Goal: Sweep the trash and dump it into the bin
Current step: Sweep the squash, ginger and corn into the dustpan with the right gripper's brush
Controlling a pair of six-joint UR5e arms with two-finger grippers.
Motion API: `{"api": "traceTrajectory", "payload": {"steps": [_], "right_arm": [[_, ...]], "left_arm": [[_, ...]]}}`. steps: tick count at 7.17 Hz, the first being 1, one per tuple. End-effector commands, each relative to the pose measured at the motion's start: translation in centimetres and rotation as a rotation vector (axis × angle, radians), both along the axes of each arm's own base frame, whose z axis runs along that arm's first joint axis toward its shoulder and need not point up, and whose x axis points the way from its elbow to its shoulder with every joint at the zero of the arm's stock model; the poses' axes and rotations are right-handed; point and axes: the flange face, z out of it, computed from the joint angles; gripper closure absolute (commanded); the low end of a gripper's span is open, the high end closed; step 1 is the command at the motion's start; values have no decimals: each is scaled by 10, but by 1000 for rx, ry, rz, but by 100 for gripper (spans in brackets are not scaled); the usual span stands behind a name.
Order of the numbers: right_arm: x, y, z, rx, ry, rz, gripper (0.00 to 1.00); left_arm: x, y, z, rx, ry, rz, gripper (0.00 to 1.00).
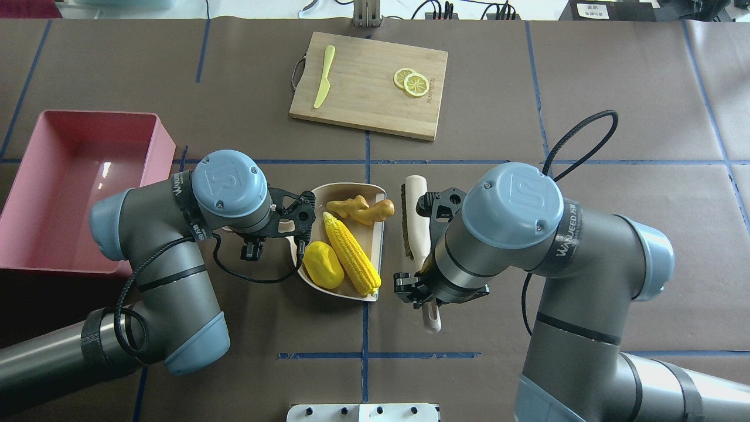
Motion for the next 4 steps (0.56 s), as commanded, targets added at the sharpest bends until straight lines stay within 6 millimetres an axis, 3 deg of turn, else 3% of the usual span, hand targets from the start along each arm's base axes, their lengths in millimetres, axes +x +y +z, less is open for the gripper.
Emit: {"api": "traceTrajectory", "payload": {"steps": [1,4], "right_arm": [[25,-5,-11,-12,-14,42,100],[75,-8,3,-22,-16,87,100]], "left_arm": [[-2,0,-2,5,29,-6,68],[-9,-2,-10,-92,124,-32,68]]}}
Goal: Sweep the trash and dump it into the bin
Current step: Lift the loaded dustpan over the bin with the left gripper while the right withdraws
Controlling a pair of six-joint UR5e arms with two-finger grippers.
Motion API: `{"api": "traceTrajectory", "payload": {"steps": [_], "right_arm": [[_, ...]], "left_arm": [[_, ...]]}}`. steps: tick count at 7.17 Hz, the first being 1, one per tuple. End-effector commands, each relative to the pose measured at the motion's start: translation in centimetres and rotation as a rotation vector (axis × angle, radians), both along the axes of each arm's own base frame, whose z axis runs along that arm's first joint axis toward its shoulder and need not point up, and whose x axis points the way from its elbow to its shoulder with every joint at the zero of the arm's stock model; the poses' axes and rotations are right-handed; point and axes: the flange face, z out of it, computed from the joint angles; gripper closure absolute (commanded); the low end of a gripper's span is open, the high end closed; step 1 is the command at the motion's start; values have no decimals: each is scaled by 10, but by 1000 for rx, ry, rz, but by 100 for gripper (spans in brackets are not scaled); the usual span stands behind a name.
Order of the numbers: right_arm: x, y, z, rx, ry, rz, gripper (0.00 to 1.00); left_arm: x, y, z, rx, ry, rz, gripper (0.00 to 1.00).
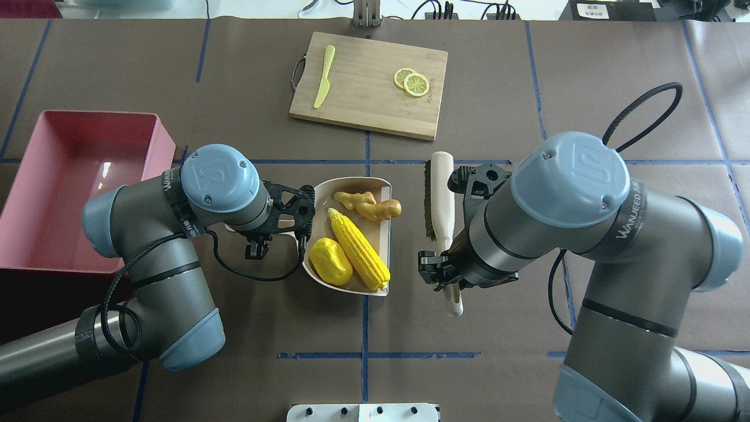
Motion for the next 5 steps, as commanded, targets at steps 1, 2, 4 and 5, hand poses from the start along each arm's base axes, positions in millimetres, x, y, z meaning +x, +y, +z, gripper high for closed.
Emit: {"api": "traceTrajectory", "payload": {"steps": [1,2,4,5], "right_arm": [[37,2,13,-23,36,32,100],[45,3,26,-39,64,36,100],[53,-1,39,-44,86,49,100],[57,-5,40,-45,89,61,100]], "left_arm": [[-20,-15,-6,-87,69,-17,68],[-46,-36,-10,-151,113,-24,68],[-109,-63,-19,-188,181,-68,68],[-141,-71,-19,-199,208,-91,68]]}}
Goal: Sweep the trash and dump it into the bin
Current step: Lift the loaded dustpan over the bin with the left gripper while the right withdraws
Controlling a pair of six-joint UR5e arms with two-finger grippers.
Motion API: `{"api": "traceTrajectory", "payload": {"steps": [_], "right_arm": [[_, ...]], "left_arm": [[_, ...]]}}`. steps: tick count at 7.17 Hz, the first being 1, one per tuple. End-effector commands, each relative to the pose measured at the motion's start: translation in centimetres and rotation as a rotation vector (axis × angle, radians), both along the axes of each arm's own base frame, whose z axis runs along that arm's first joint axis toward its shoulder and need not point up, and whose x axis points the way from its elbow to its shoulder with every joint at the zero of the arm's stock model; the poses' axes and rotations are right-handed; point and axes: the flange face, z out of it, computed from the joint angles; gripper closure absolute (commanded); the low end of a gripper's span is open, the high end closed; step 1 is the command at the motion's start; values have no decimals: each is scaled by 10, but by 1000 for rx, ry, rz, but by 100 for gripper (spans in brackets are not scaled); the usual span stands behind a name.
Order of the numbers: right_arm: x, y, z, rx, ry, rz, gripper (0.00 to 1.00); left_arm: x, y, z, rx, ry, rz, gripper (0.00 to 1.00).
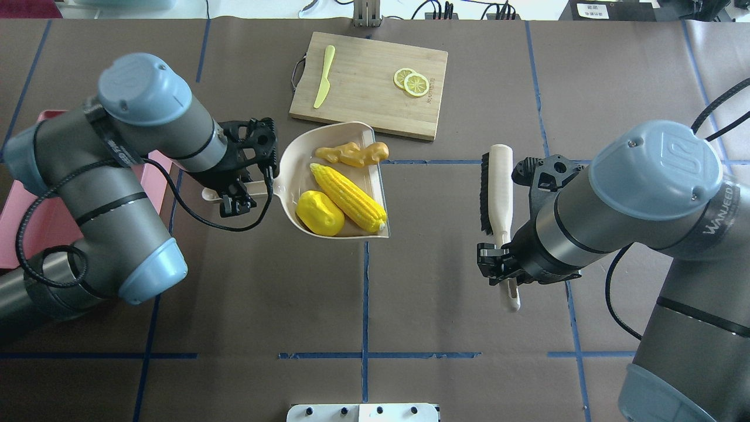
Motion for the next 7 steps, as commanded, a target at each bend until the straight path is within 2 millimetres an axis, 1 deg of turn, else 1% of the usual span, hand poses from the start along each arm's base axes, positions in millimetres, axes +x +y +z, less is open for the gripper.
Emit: {"api": "traceTrajectory", "payload": {"steps": [1,3,4,5,6,7], "right_arm": [[9,-8,8,2,18,26,100],[31,-26,20,6,37,70,100],[42,-33,26,6,48,88,100],[49,-38,33,4,59,100,100],[58,-40,43,4,76,104,100],[71,-37,56,10,94,97,100]], "left_arm": [[-78,-8,11,-27,39,-67,68],[-150,-10,50,-100,42,-130,68],[-182,-10,71,-134,61,-148,68],[-209,-7,102,-147,63,-184,68],[-241,2,141,-121,49,-200,68],[-282,5,175,-80,10,-205,68]]}}
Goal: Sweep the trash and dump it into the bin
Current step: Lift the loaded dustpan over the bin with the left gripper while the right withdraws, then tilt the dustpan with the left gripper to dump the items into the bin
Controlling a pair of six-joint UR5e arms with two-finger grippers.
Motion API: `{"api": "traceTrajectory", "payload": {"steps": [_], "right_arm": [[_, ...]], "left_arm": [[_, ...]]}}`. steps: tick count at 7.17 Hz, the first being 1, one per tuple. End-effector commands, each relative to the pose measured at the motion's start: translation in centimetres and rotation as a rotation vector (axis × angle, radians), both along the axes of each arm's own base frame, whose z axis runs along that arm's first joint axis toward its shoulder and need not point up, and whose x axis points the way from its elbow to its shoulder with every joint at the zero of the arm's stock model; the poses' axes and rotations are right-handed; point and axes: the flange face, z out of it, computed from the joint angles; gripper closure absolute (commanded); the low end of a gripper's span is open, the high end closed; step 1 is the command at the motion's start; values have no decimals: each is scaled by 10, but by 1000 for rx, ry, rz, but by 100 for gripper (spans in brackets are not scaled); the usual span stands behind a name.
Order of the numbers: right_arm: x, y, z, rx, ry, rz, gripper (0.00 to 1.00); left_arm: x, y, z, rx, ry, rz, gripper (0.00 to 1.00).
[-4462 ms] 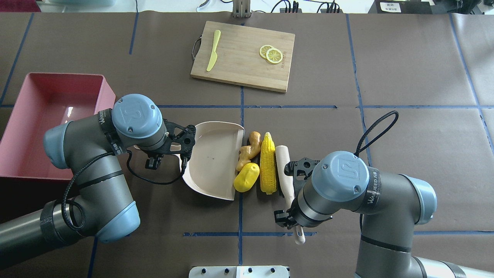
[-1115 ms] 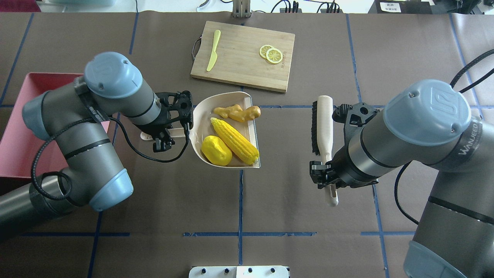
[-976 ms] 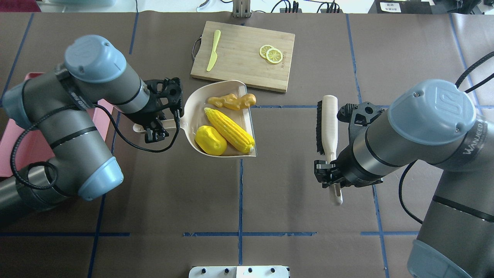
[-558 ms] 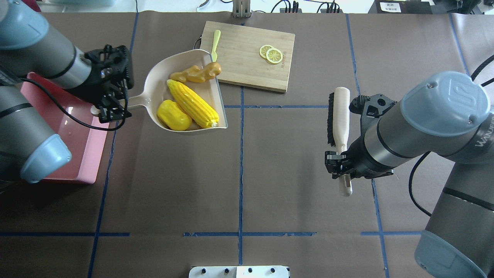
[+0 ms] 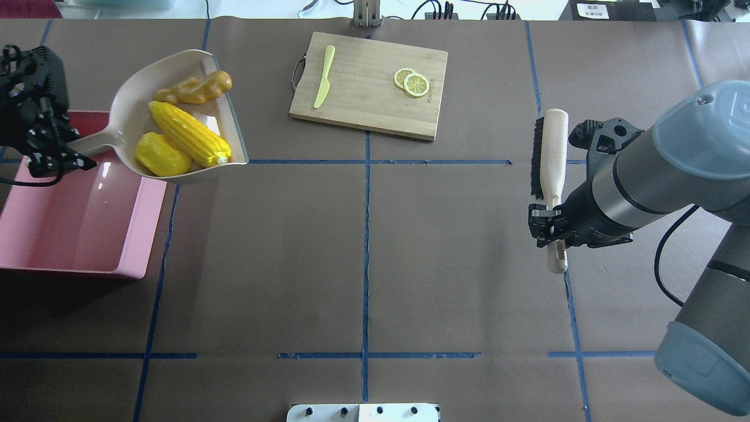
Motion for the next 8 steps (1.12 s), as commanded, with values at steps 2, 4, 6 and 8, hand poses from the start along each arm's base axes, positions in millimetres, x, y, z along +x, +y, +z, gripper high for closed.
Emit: {"api": "traceTrajectory", "payload": {"steps": [2,4,6,8], "right_arm": [[22,1,25,3,39,-8,100],[22,1,26,3,41,-5,100],[22,1,25,5,40,-6,100],[23,1,26,3,41,-5,100]], "left_arm": [[-111,17,95,69,-110,-7,68],[-137,18,136,100,-158,36,68],[-169,17,150,138,-191,32,68],[-189,13,147,216,-324,21,68]]}}
